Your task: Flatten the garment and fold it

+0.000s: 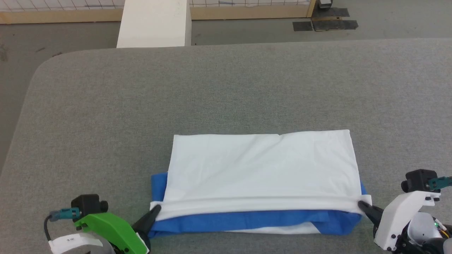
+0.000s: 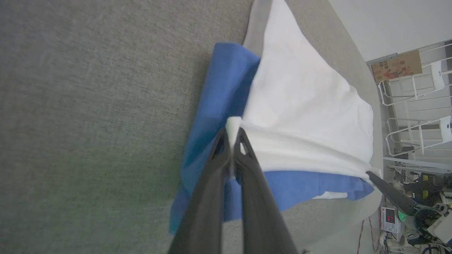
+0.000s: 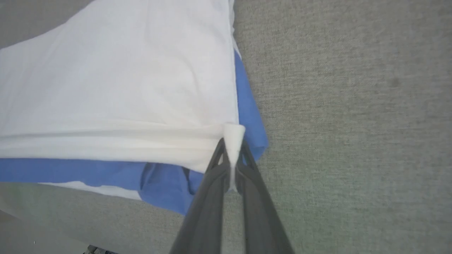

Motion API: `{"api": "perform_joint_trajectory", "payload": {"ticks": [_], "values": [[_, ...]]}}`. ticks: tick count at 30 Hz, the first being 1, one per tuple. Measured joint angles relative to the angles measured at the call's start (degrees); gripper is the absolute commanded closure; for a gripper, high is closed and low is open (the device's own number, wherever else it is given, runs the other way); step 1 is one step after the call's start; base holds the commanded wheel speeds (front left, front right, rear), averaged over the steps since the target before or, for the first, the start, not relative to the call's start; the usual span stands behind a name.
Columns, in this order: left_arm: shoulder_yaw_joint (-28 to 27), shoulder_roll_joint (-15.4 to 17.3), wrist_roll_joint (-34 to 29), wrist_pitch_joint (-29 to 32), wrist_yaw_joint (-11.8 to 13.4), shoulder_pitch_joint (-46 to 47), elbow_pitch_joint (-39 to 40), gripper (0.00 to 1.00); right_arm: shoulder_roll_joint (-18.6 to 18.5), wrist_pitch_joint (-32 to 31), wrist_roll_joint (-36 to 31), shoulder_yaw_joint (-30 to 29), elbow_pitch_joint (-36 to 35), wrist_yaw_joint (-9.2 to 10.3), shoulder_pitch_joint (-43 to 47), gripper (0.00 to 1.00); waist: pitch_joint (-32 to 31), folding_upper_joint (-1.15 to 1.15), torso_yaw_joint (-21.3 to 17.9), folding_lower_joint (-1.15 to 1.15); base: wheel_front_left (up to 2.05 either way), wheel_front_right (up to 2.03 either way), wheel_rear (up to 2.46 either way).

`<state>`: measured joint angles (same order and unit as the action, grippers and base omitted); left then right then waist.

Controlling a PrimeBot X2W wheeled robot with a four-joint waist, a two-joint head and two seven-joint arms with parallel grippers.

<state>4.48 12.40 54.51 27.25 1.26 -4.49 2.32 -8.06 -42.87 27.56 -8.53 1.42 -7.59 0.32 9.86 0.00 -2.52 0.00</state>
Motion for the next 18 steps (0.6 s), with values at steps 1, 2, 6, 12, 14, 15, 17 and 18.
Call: {"api": "perform_joint_trajectory", "payload": {"ticks": [1,2,6,12,14,15,17,18], "values": [[0.11,-0.01,0.00,0.18,0.11,-0.18,-0.34,1.00,0.02,-0.07,-0.05,0.07,0.29,0.00,0.01,1.00,-0.01,0.00,0.00,0.00,0.00,0.00,0.00],[0.32,0.00,-0.01,0.51,0.35,-0.21,-0.98,1.00,0.08,-0.07,-0.09,0.15,0.57,0.00,0.07,1.00,-0.05,0.00,0.01,0.00,0.00,0.00,0.00],[0.56,-0.01,-0.07,0.74,0.83,-0.20,-2.67,1.00,0.07,-0.48,-0.86,0.86,1.23,0.00,0.77,1.00,-0.35,0.00,-0.09,0.00,0.00,0.00,0.00],[0.14,1.40,-1.04,1.44,2.31,-0.23,-3.09,0.00,-0.22,-1.05,-0.90,1.27,0.69,0.01,2.38,0.00,-1.80,0.00,-0.50,0.00,0.00,0.00,0.00],[-0.37,2.20,-1.58,1.63,3.05,-0.41,-2.29,0.00,-0.47,-1.08,-0.74,1.15,-0.47,0.01,3.18,0.00,-2.46,0.00,-0.68,0.00,0.00,0.00,0.00],[-0.63,2.76,-1.93,2.03,3.64,-0.69,-1.63,0.00,-0.78,-1.46,-0.57,1.15,-1.16,0.01,3.59,0.00,-2.86,0.00,-0.77,0.00,0.00,0.00,0.00],[-1.14,4.03,-2.74,2.97,5.10,-1.68,0.15,0.00,-1.55,-2.59,0.24,0.60,-3.05,0.01,4.61,0.00,-3.66,0.00,-0.96,0.00,0.00,0.00,0.00],[-1.26,4.69,-3.15,3.53,5.79,-2.18,0.89,0.00,-1.82,-3.15,0.36,0.22,-3.94,0.02,5.08,0.00,-4.00,0.00,-1.03,0.00,0.00,0.00,0.00]]}}
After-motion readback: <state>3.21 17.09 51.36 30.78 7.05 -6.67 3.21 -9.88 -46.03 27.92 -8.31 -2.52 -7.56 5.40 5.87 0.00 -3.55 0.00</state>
